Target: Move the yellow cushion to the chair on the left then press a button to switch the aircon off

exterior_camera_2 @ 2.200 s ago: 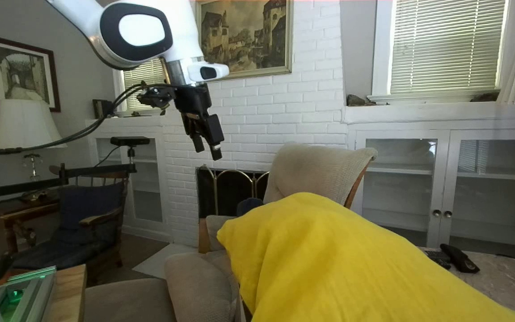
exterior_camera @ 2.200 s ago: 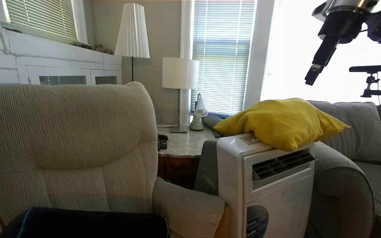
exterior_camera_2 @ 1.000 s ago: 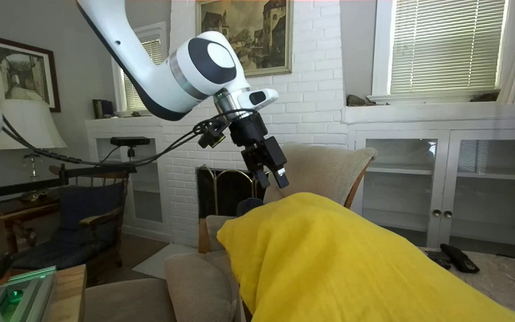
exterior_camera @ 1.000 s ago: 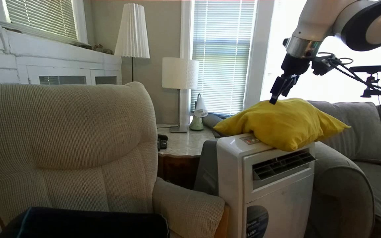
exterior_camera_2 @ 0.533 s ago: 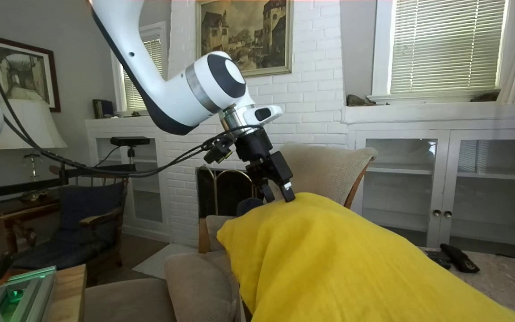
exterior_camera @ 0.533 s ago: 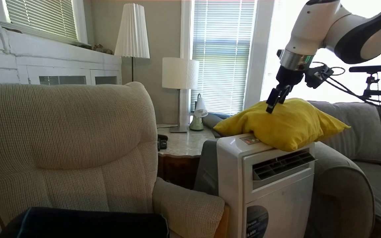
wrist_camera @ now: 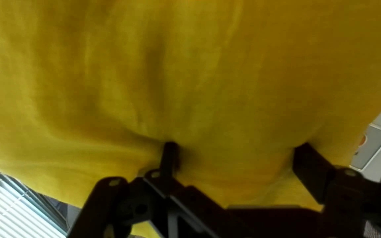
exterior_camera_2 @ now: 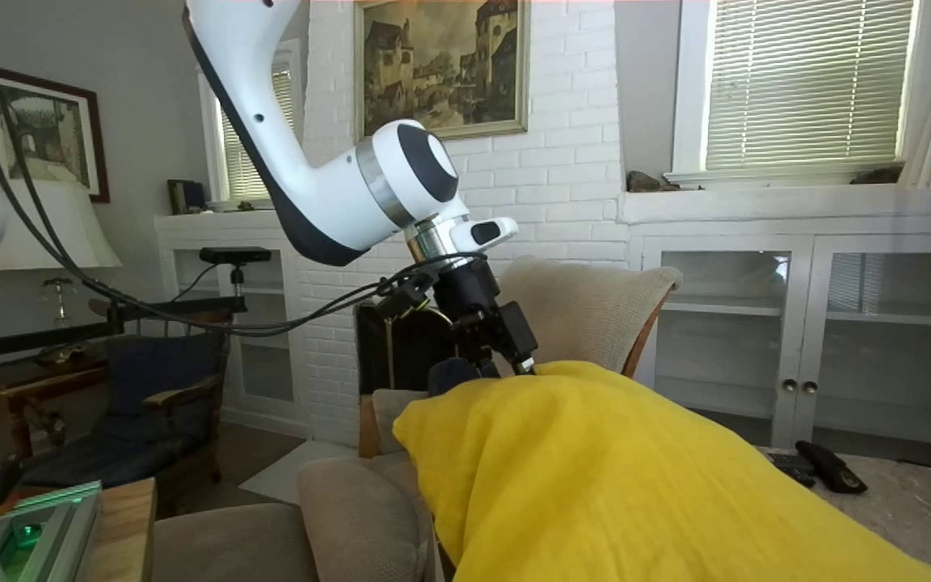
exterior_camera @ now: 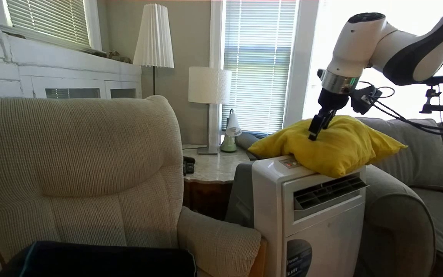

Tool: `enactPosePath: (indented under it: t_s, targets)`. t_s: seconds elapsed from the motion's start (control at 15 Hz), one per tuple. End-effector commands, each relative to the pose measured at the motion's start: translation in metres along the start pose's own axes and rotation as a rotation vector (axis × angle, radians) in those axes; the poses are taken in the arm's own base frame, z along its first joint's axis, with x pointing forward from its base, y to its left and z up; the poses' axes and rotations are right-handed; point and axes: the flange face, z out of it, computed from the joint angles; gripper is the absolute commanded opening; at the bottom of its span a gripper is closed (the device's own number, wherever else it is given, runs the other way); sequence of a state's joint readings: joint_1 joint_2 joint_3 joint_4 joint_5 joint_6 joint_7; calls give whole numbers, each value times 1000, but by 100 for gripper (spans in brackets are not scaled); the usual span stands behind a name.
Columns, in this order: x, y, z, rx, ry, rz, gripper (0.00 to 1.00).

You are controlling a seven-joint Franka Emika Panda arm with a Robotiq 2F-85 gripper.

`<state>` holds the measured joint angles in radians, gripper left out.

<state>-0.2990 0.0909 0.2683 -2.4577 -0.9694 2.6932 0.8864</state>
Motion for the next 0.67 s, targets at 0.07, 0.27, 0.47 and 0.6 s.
enactPosePath:
  t_s: [0.07, 0.27, 0.47, 0.6]
  targets:
    - [2, -1, 14, 5, 0, 9, 52]
    - [3, -4, 10, 13, 5, 9, 31]
    - [4, -7, 0, 28, 19, 25, 11]
    - [5, -8, -10, 45, 32, 53, 0]
